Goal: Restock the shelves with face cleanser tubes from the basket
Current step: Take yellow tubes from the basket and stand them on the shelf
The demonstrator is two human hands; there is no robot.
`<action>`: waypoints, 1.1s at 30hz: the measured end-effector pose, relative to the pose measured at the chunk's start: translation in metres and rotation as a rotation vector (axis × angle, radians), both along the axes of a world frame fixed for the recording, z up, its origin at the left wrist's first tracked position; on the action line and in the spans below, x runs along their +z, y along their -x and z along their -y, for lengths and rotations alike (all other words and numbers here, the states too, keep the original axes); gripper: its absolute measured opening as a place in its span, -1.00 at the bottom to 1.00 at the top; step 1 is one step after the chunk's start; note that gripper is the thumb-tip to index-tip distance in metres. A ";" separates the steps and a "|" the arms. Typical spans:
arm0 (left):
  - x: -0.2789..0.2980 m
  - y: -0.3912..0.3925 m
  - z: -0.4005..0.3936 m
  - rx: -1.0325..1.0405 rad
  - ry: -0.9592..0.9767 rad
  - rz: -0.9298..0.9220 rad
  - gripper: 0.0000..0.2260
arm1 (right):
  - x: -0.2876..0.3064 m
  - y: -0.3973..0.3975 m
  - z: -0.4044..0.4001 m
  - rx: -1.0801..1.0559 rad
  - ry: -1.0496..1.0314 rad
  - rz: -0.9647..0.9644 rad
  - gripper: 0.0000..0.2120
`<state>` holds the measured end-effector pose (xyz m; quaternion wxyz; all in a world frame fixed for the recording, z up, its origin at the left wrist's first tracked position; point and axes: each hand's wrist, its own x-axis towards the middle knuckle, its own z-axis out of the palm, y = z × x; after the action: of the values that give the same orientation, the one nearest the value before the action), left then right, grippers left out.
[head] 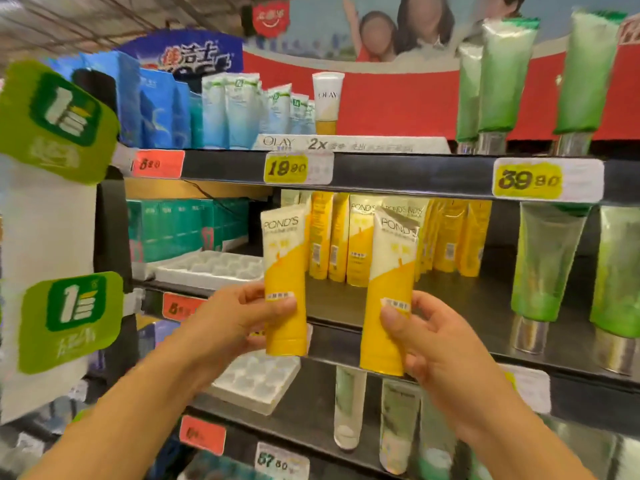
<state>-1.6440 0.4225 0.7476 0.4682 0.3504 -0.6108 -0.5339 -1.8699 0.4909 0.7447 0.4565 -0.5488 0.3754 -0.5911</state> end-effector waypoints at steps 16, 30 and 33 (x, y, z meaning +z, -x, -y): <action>0.025 0.025 0.107 -0.001 0.079 0.168 -0.75 | 0.033 -0.039 0.107 -0.434 -0.124 -0.354 -0.55; 0.020 0.039 0.119 0.109 0.116 0.199 -0.53 | 0.030 -0.053 0.136 -0.603 -0.130 -0.395 -0.47; 0.019 0.041 0.116 0.201 0.121 0.276 -0.44 | 0.028 -0.054 0.136 -0.608 -0.126 -0.398 -0.46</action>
<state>-1.6853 0.3067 0.7669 0.4512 0.4509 -0.6622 -0.3932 -1.8164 0.3548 0.7730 0.2109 -0.4871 0.6388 -0.5570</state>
